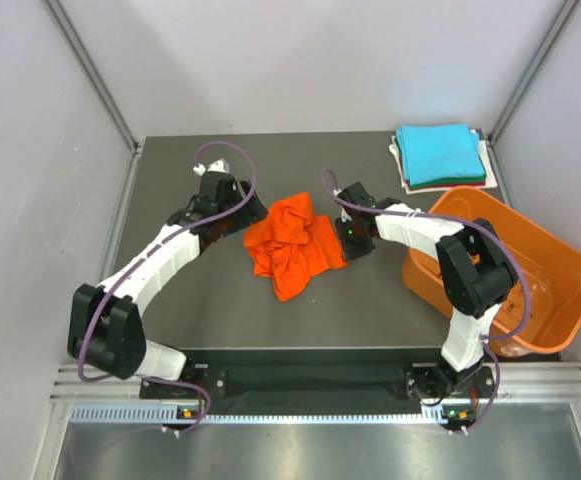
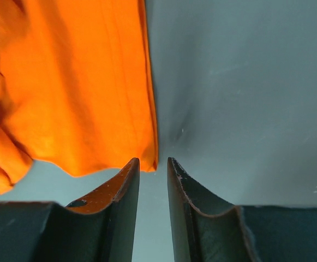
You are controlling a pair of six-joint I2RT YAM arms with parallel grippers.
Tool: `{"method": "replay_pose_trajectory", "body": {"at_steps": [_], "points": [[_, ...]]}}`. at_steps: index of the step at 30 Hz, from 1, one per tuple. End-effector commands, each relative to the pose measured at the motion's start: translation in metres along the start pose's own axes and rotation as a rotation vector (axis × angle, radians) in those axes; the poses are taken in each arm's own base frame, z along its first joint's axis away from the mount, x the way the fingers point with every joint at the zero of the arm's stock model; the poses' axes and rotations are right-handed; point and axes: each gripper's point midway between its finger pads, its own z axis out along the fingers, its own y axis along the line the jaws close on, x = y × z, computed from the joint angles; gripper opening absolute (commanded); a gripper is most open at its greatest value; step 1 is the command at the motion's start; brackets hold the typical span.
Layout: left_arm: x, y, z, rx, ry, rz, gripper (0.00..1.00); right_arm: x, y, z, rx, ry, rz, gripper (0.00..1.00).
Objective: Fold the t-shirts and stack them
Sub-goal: Flatten the tshirt out
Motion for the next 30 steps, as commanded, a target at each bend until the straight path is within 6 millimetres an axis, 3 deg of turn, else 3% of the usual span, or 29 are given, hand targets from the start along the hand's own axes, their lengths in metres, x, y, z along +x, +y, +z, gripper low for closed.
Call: {"method": "replay_pose_trajectory", "body": {"at_steps": [1, 9, 12, 16, 18, 19, 20, 21, 22, 23, 24, 25, 26, 29, 30], "points": [[-0.01, 0.016, 0.014, -0.078, -0.003, 0.021, 0.77, -0.005, 0.004, 0.004, -0.048, -0.025, 0.002, 0.27], [0.008, 0.035, 0.046, -0.117, 0.069, 0.009, 0.77, 0.008, 0.007, 0.014, -0.107, 0.013, 0.002, 0.26], [0.014, 0.042, 0.054, -0.141, 0.091, 0.006, 0.69, 0.011, 0.006, 0.019, -0.103, 0.027, 0.012, 0.24], [0.011, 0.047, 0.057, -0.14, 0.1, -0.008, 0.4, 0.01, 0.007, 0.026, -0.103, 0.034, 0.015, 0.19], [0.005, 0.045, 0.056, -0.122, 0.087, 0.006, 0.1, 0.0, 0.005, 0.022, -0.08, 0.014, 0.009, 0.0], [-0.002, 0.046, 0.054, -0.131, 0.075, 0.001, 0.0, -0.007, 0.001, 0.017, -0.059, 0.002, -0.01, 0.0], [-0.02, 0.05, 0.048, -0.155, 0.058, -0.01, 0.0, -0.01, -0.016, 0.006, 0.038, 0.013, -0.019, 0.0], [-0.034, 0.055, 0.041, -0.184, 0.037, -0.024, 0.0, -0.045, -0.016, -0.016, 0.074, -0.067, -0.028, 0.0], [-0.048, 0.059, 0.034, -0.198, 0.016, -0.038, 0.0, -0.063, -0.022, -0.034, 0.114, -0.106, -0.048, 0.0], [-0.062, 0.062, 0.018, -0.215, -0.005, -0.046, 0.0, -0.085, -0.032, -0.063, 0.183, -0.177, -0.052, 0.0], [-0.094, 0.063, 0.002, -0.223, -0.077, -0.066, 0.0, -0.113, -0.032, -0.101, 0.206, -0.25, -0.053, 0.0], [-0.112, 0.072, -0.012, -0.277, -0.138, -0.066, 0.0, -0.126, -0.035, -0.124, 0.23, -0.298, -0.065, 0.0], [-0.129, 0.074, -0.036, -0.313, -0.198, -0.047, 0.0, -0.143, -0.038, -0.163, 0.262, -0.382, -0.058, 0.0], [-0.14, 0.083, -0.069, -0.384, -0.282, -0.025, 0.0, -0.146, -0.045, -0.207, 0.29, -0.464, -0.045, 0.0], [-0.124, 0.092, -0.067, -0.403, -0.244, -0.023, 0.0, -0.135, -0.046, -0.202, 0.289, -0.443, -0.052, 0.0]]}}
